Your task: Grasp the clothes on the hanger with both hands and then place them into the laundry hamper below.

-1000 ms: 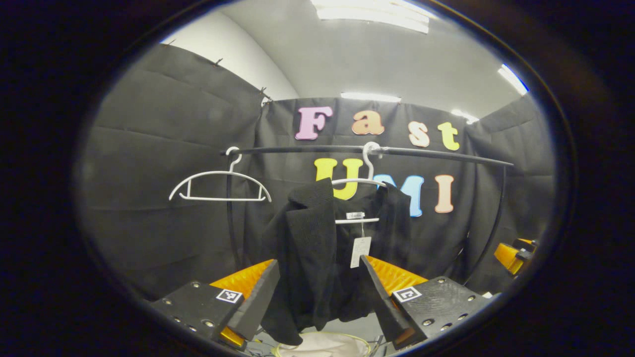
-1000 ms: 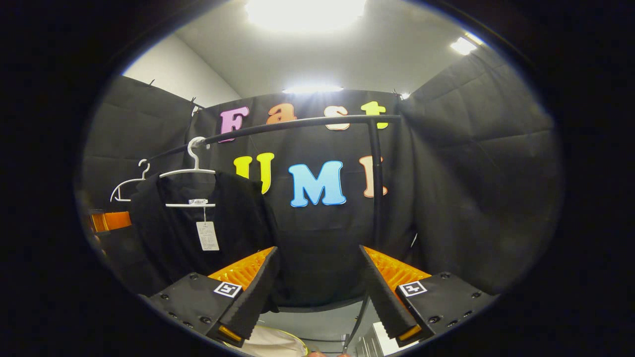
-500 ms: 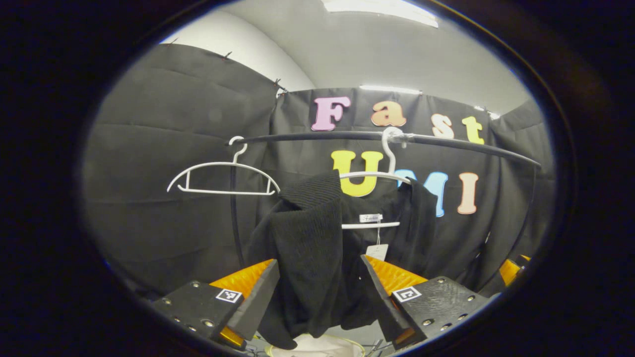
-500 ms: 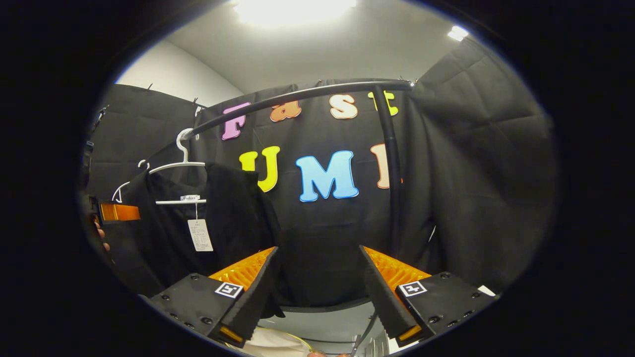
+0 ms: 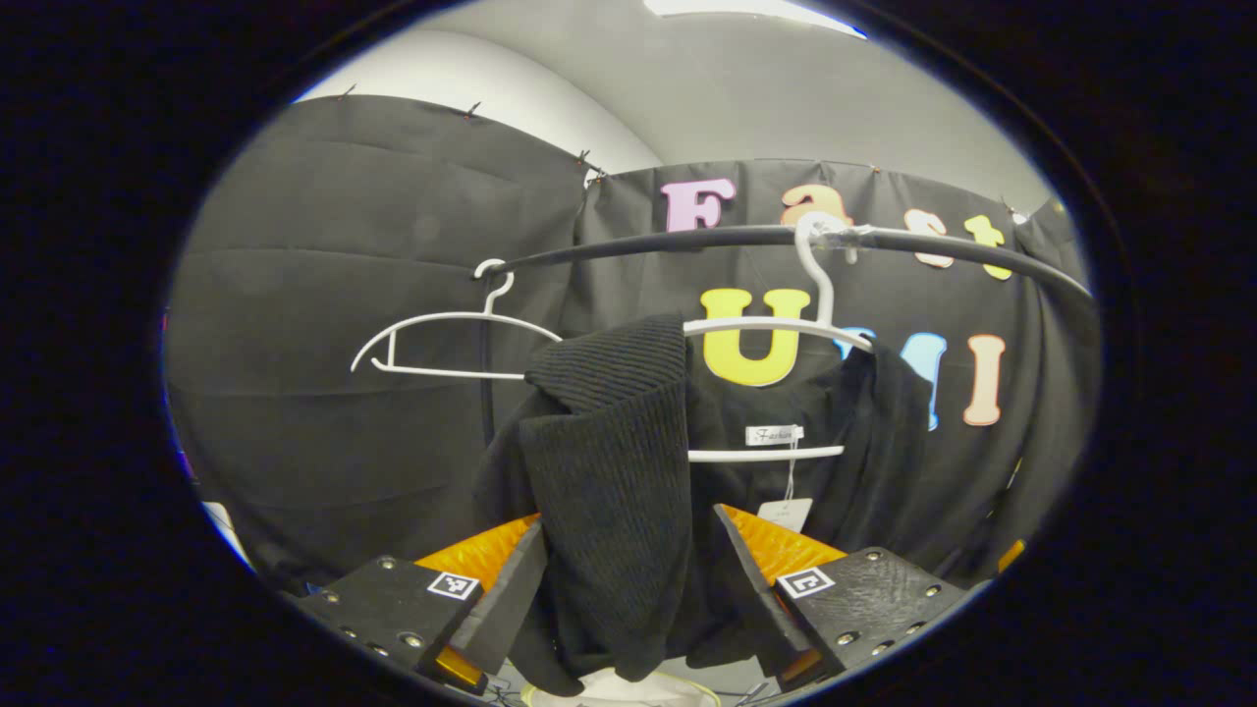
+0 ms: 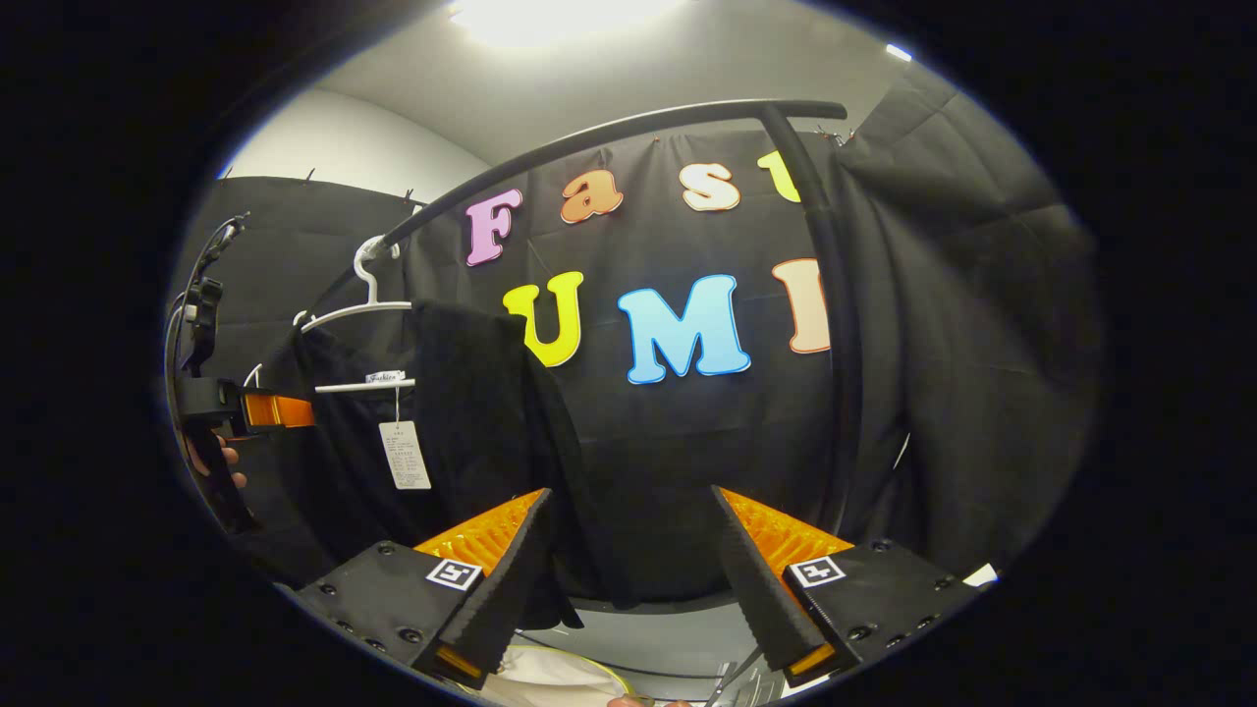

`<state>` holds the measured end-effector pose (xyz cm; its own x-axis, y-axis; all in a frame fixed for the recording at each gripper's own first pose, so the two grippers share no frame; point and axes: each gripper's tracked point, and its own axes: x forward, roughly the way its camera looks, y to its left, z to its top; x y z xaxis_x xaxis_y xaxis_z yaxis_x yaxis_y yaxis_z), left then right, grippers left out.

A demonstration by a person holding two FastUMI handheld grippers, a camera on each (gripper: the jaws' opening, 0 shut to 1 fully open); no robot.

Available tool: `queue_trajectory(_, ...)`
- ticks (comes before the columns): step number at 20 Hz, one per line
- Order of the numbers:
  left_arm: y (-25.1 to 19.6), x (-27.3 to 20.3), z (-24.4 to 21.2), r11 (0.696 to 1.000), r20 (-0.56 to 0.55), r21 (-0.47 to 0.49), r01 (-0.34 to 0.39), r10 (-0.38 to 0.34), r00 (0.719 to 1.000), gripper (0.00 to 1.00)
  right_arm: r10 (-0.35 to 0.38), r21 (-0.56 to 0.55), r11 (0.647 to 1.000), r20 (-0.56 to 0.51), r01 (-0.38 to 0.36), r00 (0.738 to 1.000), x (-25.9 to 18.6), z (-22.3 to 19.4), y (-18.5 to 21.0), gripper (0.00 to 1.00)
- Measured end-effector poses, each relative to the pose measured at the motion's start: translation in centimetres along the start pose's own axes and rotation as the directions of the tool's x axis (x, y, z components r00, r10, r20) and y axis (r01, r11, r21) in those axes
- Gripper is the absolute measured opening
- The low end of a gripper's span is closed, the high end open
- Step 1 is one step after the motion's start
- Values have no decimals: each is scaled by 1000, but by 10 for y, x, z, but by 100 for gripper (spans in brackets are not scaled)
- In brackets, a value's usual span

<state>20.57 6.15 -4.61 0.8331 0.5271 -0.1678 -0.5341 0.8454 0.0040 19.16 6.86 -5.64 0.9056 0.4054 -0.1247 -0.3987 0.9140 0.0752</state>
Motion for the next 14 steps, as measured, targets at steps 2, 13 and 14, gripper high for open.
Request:
queue_trajectory(2,0,10,-3,999,-10,5,-33,33,999,94,16,-7,1000,-18,-16,1000,10,-5,2,93)
queue_trajectory(13,18,34,-4,987,-13,100,-130,132,991,51,39,-42,998,-69,-42,997,39,-29,6,98)
queue_trajectory(14,20,32,-2,987,-10,99,-124,126,992,34,46,-56,997,-77,-51,996,43,-34,10,98)
